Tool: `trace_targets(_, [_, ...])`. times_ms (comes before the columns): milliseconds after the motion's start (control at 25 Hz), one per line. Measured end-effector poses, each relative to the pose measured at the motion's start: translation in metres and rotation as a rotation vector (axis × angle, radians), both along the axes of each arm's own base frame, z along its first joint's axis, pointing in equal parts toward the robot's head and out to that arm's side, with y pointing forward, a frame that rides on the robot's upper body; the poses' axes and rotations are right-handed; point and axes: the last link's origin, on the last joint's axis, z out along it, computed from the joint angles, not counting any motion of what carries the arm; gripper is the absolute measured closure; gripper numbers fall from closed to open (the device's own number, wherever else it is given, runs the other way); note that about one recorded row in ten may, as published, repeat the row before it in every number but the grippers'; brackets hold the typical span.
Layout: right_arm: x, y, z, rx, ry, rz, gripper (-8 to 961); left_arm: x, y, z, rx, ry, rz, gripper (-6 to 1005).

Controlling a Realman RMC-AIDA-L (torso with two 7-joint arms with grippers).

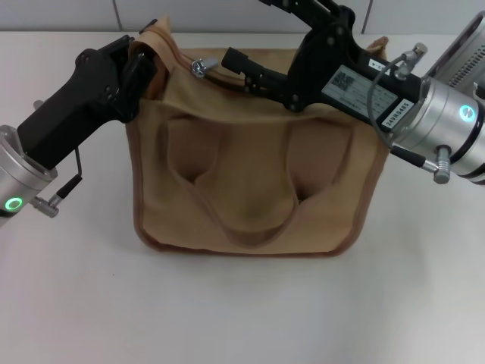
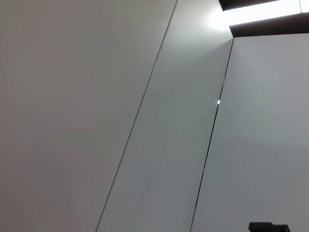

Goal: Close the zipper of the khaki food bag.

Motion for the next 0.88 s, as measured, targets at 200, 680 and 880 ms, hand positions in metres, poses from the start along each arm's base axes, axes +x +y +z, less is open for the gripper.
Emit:
trace_targets(200, [-0.004, 0.001, -0.003, -0.012, -0.016, 0.010, 118, 0.004, 0.002, -0.001, -0.005, -0.007, -0.009, 967])
trace_targets(680, [0.001, 0.000, -0.006, -0.017, -0.031, -0.002, 119, 0.010, 0.006, -0.001, -0.003, -0.013, -0.031, 967])
trace_targets(880, [0.002, 0.001, -0.005, -0.009, -0.035, -0.014, 118, 0.012, 0.005, 0.000, 0.001, -0.028, -0.041, 967])
